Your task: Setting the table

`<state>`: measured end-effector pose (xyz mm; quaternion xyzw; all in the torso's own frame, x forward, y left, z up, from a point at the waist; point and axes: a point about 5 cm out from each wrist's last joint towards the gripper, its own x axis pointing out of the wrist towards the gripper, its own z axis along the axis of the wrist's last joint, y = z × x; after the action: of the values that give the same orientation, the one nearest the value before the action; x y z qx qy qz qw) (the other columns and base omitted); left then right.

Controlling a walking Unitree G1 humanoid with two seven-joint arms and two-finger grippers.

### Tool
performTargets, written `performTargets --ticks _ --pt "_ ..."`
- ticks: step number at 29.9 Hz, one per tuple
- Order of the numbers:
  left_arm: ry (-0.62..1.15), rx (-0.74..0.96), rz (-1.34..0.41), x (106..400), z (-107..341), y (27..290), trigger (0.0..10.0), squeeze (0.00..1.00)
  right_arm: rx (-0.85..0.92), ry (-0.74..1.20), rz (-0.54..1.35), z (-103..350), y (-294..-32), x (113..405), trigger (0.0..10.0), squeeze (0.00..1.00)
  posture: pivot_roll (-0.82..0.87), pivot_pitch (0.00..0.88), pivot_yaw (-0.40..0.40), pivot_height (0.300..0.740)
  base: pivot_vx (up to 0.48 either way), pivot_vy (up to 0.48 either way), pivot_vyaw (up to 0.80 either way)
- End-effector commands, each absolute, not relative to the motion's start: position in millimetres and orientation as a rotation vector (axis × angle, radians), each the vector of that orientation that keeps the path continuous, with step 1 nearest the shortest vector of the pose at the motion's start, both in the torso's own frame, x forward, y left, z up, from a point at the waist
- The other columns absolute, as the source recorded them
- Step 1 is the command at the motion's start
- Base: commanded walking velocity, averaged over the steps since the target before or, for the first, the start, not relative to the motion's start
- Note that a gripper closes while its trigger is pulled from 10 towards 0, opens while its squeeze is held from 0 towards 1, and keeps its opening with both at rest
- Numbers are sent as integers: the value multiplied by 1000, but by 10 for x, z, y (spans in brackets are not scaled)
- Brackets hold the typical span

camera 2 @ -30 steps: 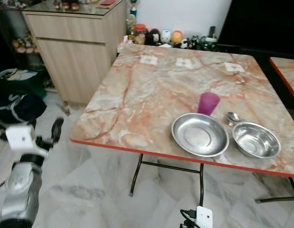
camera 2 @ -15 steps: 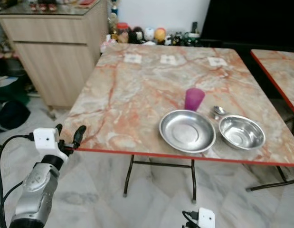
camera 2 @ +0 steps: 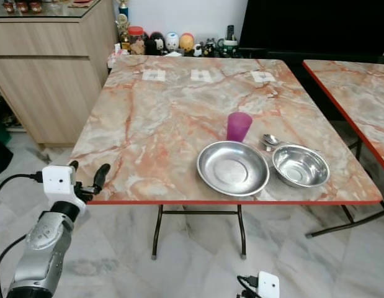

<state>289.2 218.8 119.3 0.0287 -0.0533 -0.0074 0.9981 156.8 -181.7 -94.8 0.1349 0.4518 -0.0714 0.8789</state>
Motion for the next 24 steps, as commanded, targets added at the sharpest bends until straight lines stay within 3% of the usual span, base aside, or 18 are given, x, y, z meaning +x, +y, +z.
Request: performTargets --ticks 1,14,24 --pt "-107 47 -49 2906 1201 2094 10000 0 270 954 -165 -955 -1884 1537 10000 0 149 0 -74 740 0 0 -656" --pt "-78 52 -82 2895 1159 2059 10000 0 274 948 -166 -948 -1876 1555 10000 0 151 8 -71 740 0 0 -659" --pt "-59 16 -116 2887 1149 1989 10000 0 278 939 -172 -943 -1883 1562 10000 0 149 11 -70 740 0 0 0"
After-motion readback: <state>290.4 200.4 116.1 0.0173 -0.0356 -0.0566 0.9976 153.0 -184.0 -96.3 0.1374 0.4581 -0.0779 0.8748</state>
